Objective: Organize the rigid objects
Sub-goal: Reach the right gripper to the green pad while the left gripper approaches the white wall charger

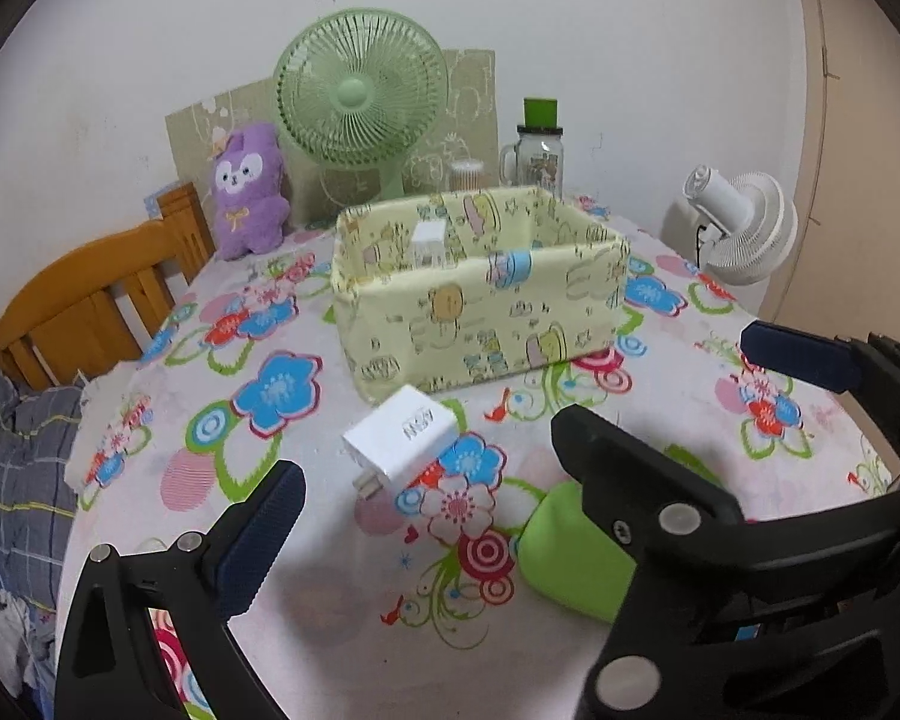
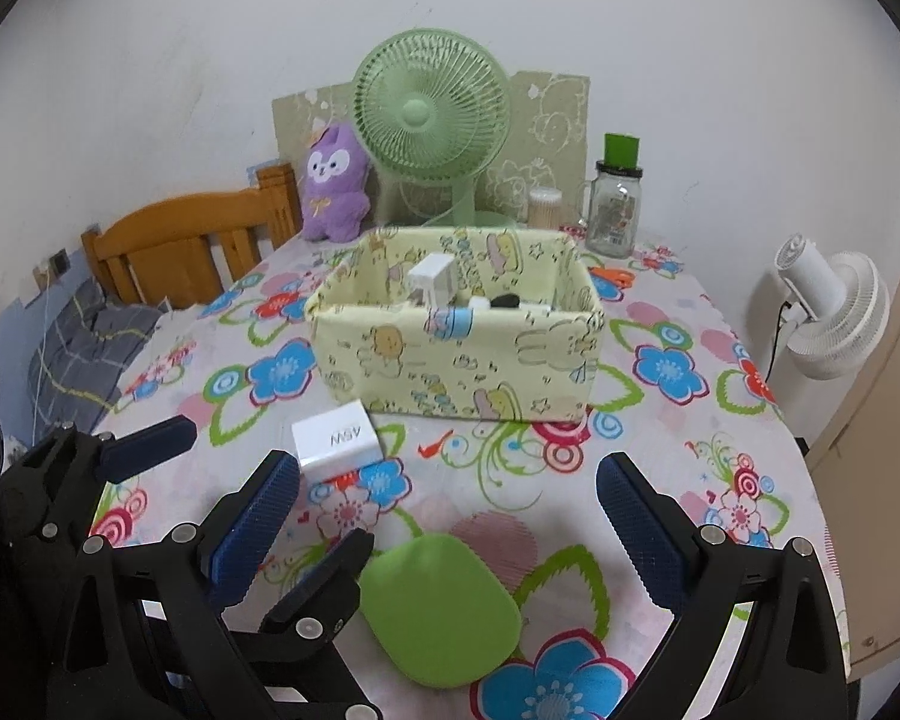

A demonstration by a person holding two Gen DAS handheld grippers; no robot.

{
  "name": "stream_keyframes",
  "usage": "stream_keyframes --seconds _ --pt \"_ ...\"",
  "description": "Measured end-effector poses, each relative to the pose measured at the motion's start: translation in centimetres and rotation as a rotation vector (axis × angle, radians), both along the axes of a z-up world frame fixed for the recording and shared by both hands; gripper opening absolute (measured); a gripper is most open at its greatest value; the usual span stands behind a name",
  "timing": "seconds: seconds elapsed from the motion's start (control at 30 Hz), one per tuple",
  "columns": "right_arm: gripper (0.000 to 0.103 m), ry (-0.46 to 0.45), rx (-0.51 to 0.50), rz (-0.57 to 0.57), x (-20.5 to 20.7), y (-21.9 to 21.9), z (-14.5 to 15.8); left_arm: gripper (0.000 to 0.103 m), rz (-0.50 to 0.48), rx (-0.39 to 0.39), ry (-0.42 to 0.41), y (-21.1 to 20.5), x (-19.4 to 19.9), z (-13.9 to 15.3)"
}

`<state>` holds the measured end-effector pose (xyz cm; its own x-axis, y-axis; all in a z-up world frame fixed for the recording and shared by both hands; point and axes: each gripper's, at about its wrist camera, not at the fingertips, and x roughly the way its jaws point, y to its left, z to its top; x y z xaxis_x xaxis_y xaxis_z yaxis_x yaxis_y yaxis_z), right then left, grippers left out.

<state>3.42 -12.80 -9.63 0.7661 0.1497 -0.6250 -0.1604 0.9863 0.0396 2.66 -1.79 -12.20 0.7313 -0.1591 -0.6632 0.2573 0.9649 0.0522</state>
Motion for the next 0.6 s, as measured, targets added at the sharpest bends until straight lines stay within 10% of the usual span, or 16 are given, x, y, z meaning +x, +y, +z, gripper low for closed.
stream_keyframes --seconds 0.6 --pt "0.1 0.117 -0.065 0.046 1.0 0.4 -5.2 0.102 -0.007 0.027 0.093 1.2 -0.6 -4.4"
